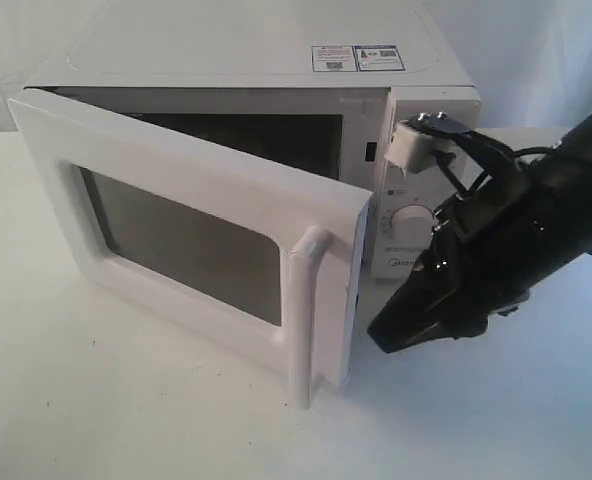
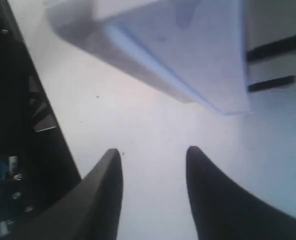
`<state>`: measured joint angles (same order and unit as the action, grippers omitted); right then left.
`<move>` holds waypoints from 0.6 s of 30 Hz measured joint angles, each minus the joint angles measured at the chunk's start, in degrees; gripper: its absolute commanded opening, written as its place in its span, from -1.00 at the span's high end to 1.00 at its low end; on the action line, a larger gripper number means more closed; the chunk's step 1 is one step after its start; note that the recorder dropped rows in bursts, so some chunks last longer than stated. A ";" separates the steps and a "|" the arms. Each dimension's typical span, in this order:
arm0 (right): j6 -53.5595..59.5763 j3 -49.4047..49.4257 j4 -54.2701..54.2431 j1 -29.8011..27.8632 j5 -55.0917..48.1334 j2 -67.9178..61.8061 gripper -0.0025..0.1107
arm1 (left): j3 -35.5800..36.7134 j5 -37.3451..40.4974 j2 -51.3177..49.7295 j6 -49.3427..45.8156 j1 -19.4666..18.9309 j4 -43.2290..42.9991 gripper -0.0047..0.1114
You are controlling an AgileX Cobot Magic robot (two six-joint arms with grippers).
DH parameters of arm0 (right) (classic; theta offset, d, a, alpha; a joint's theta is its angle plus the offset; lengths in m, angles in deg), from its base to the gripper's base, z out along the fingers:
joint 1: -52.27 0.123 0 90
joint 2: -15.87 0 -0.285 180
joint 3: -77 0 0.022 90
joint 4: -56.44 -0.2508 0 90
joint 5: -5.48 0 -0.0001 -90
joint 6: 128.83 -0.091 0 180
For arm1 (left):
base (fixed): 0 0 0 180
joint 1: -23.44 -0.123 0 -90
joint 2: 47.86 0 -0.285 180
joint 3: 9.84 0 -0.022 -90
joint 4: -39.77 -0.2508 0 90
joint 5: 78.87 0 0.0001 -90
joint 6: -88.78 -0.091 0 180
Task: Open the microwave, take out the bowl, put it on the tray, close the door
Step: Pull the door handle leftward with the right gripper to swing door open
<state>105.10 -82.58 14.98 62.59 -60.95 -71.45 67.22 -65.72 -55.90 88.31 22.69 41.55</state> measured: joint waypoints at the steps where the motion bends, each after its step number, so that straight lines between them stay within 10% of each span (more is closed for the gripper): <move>1: 0.00 0.00 1.27 0.00 1.51 0.13 0.79 | 0.00 0.00 0.00 0.00 0.00 0.00 0.92; 18: 3.71 0.00 -13.42 2.76 9.00 0.13 0.96 | 0.00 0.00 0.00 0.00 0.00 0.00 0.92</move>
<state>108.81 -82.58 1.56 65.35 -51.95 -71.32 67.22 -65.72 -55.90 88.31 22.69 41.55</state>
